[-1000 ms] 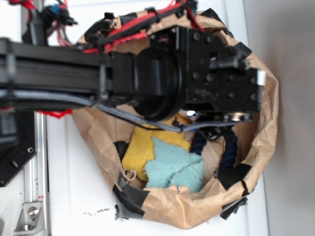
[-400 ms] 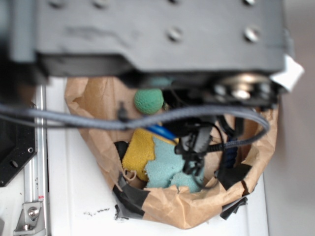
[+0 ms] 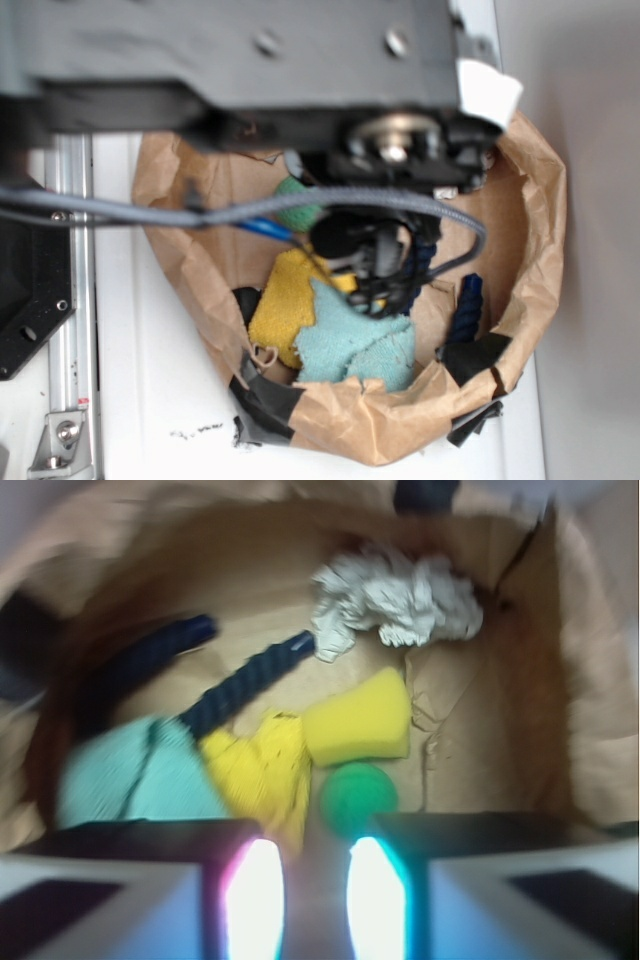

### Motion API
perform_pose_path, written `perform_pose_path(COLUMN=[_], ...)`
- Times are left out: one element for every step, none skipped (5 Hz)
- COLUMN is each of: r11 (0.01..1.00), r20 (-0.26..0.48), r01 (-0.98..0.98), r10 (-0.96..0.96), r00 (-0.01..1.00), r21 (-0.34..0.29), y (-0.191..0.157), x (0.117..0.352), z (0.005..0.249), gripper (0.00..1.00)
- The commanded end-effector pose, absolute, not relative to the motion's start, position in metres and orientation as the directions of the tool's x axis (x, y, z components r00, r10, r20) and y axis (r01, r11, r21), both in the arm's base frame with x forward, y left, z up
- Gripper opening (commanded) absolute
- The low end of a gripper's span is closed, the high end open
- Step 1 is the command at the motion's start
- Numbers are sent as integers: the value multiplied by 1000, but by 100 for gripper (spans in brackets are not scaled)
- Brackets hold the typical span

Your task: Grab the green sponge.

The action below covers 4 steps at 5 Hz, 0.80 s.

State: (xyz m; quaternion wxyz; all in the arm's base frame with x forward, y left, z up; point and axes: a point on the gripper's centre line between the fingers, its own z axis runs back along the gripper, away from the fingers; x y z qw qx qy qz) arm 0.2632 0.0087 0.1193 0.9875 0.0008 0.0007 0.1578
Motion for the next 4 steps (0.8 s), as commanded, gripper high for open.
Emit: perform_pose_path(r11=[736,714,720,757], r20=[81,56,-13,-25], r01=[-676,-699,-693,-653], r10=[676,700,693,653], r00=[733,712,721,757], r21=[-23,-31,-29,-14], y=[55,61,50,35], x=[281,288,297,289], z=[71,47,26,31], gripper=[100,100,100,21])
